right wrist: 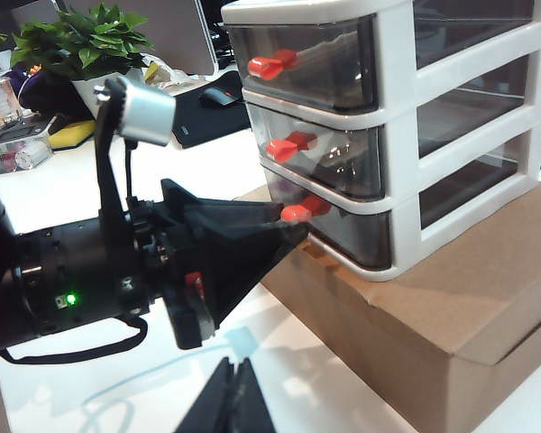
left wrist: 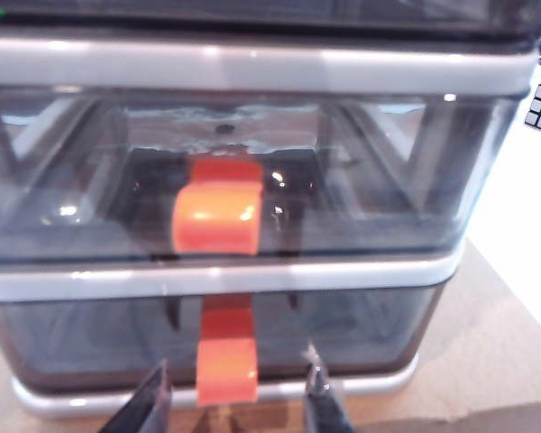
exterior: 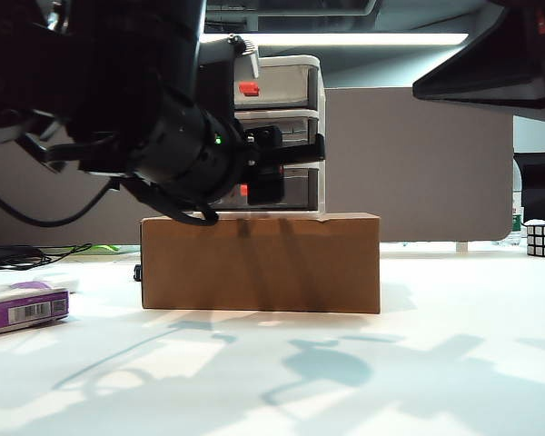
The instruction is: Open the third layer of the drawer on the table, pick up a pack of napkins on the table and put it in, and finally close the drawer.
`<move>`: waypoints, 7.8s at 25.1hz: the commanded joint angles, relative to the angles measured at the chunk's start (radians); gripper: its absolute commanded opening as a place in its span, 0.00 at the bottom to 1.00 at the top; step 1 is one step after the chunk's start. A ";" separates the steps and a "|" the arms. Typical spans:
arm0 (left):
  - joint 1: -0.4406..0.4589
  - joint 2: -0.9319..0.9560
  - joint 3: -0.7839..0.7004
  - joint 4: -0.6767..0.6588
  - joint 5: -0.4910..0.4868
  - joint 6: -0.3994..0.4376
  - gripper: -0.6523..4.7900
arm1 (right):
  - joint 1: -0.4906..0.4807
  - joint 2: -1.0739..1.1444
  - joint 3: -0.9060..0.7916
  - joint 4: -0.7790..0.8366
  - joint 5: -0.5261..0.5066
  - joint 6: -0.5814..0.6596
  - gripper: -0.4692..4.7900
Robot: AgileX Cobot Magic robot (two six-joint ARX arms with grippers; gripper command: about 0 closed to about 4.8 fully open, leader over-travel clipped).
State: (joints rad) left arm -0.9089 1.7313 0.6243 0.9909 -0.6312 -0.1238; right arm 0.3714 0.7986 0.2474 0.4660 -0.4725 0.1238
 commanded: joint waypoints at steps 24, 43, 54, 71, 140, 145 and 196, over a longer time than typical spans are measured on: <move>0.025 0.065 0.055 0.065 -0.025 0.046 0.45 | 0.000 -0.002 0.005 0.000 0.000 -0.002 0.08; 0.031 0.065 0.055 0.061 -0.023 0.045 0.27 | 0.000 -0.002 0.006 0.002 -0.001 -0.002 0.08; 0.039 0.065 0.054 0.034 -0.020 0.038 0.11 | 0.003 0.121 0.068 0.152 0.025 -0.001 0.08; 0.037 0.065 0.053 0.026 -0.020 0.037 0.11 | 0.032 0.695 0.537 0.164 -0.163 0.004 0.08; -0.048 -0.014 -0.015 -0.016 -0.055 -0.093 0.41 | 0.033 0.757 0.604 0.135 -0.050 0.006 0.08; -0.048 -0.014 -0.014 -0.017 -0.087 -0.093 0.41 | 0.033 0.757 0.604 0.134 -0.051 0.006 0.08; -0.225 -0.085 -0.011 -0.279 -0.205 -0.219 0.11 | 0.033 0.757 0.604 0.130 -0.019 0.006 0.08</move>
State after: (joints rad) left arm -1.1248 1.6588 0.6178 0.7795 -0.8368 -0.2882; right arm 0.4065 1.5578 0.8471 0.5846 -0.5159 0.1299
